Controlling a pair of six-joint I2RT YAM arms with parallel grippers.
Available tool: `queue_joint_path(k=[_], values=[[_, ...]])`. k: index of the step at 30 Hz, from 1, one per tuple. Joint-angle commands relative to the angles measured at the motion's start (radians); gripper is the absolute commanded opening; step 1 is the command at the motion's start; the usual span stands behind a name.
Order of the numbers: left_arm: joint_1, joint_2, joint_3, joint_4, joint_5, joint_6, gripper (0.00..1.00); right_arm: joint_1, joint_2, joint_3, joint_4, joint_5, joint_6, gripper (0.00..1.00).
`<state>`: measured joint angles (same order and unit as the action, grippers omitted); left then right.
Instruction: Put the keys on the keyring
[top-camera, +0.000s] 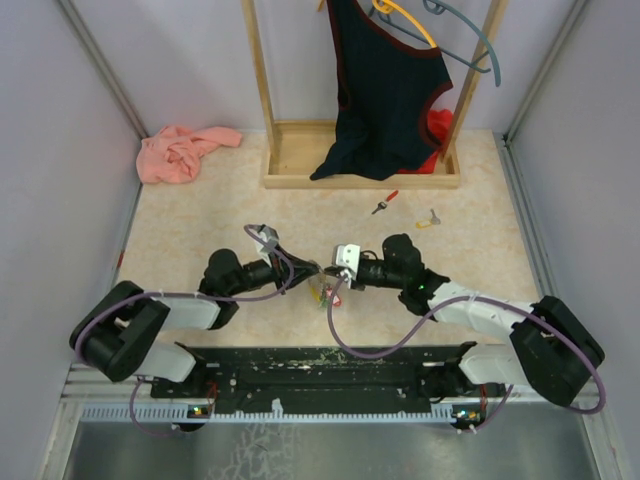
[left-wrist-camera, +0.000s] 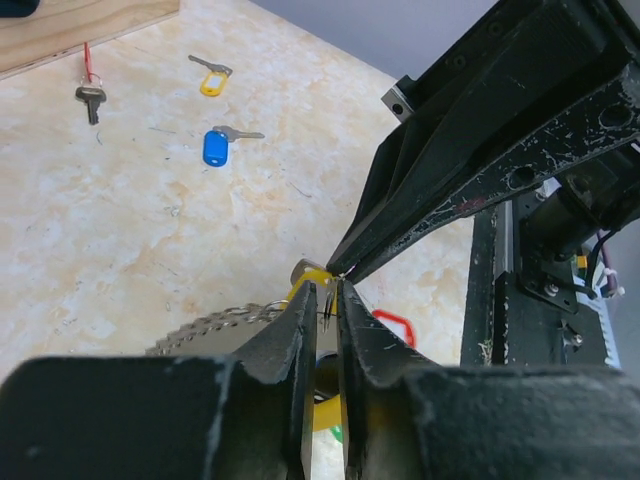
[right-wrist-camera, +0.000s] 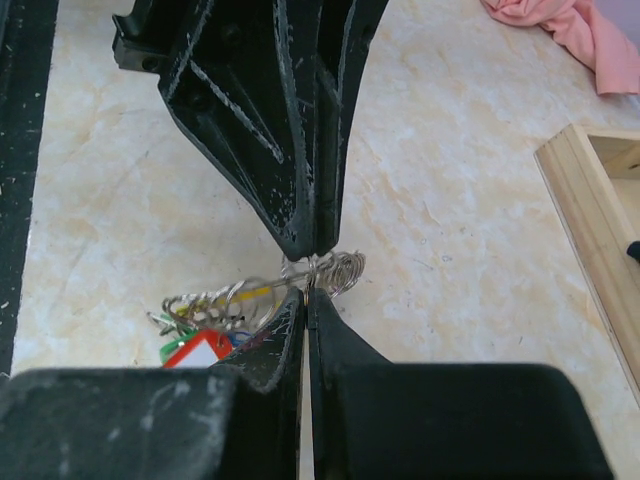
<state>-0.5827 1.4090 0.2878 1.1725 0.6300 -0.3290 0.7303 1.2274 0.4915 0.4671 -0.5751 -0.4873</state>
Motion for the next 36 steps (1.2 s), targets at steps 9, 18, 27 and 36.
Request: queue_joint_path(k=[9,18,27,36], values=[[0.026,-0.064,0.026,-0.179,0.109,0.235,0.33,-0.009,-0.027,0.155,-0.242,-0.047,-0.157,0.00],[0.027,-0.032,0.084,-0.258,0.234,0.402,0.36,-0.009,-0.005,0.224,-0.359,-0.082,-0.214,0.00],[0.027,0.033,0.164,-0.334,0.296,0.471,0.32,-0.010,0.009,0.229,-0.351,-0.100,-0.214,0.00],[0.026,0.069,0.185,-0.372,0.343,0.475,0.27,-0.009,0.011,0.232,-0.340,-0.100,-0.215,0.00]])
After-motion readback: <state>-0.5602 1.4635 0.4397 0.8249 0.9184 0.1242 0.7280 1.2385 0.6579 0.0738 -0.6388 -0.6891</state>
